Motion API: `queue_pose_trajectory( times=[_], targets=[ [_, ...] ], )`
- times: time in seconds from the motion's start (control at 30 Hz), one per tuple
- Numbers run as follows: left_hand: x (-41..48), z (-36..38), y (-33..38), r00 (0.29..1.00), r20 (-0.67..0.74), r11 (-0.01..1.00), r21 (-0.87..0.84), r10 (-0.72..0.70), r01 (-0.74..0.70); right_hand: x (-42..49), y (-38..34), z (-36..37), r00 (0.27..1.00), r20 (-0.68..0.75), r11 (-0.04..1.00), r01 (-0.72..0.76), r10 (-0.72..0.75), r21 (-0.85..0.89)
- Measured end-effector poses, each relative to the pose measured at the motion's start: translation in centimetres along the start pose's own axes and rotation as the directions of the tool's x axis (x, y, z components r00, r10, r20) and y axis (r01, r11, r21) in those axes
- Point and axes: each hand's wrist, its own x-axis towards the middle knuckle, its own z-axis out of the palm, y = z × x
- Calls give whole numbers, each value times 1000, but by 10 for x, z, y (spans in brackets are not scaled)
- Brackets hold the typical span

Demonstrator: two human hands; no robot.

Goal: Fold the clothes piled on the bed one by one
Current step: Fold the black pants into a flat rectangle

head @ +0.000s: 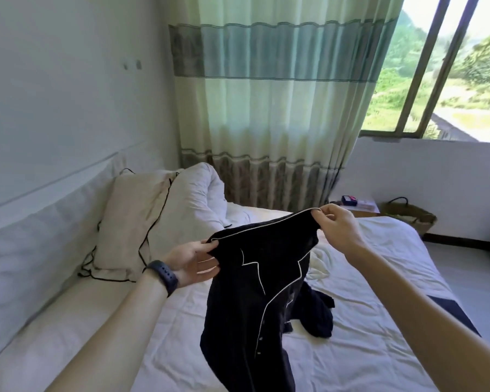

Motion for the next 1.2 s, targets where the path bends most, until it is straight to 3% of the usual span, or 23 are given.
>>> queue_pose_trajectory(
  times=[0.17,0.3,0.4,0.43,0.47,0.5,0.53,0.6,0.63,0.67,0.77,1.0,1.07,1.13,1.2],
  targets=[
    [6,-14,33,999,-11,955,-294,51,-52,-13,-10,10,996,54,997,-76,76,7],
    [0,-23,51,968,199,918,-392,154,-65,-23,-5,18,989,5,986,-148,148,79],
    [-2,-32,58,945,305,968,-248,116,-39,-31,0,26,953,52,920,-300,297,253],
    [-2,-34,61,953,289,995,-61,92,-77,-35,2,28,937,86,883,-347,338,315],
    [-3,-33,64,966,251,964,234,64,-125,-36,4,28,928,110,856,-370,355,362],
    [-5,-31,67,982,188,818,560,26,-129,-36,5,27,926,126,841,-376,356,388],
    [-6,-28,70,995,103,576,812,15,-93,-37,4,27,925,140,833,-379,353,404],
    [-4,-25,79,990,28,112,993,139,-44,-37,-2,27,925,176,824,-380,337,420],
    [-2,-22,85,971,39,-6,999,237,-39,-37,-5,29,926,196,821,-377,323,429],
    [0,-21,91,942,52,-56,998,330,-35,-38,-9,31,927,210,818,-373,310,437],
    [6,-23,100,857,87,-26,996,508,-86,-38,-18,35,935,195,817,-353,295,457],
    [13,-48,71,828,92,-95,994,553,-47,-36,-21,33,950,139,841,-312,280,441],
    [15,-48,59,826,127,-217,976,549,-6,-35,-19,34,954,128,862,-299,270,410],
    [20,-42,40,806,208,-437,897,554,69,-35,-16,39,955,127,870,-295,266,394],
    [22,-32,20,803,284,-595,796,524,107,-35,-11,44,951,126,869,-309,283,386]
  ],
)
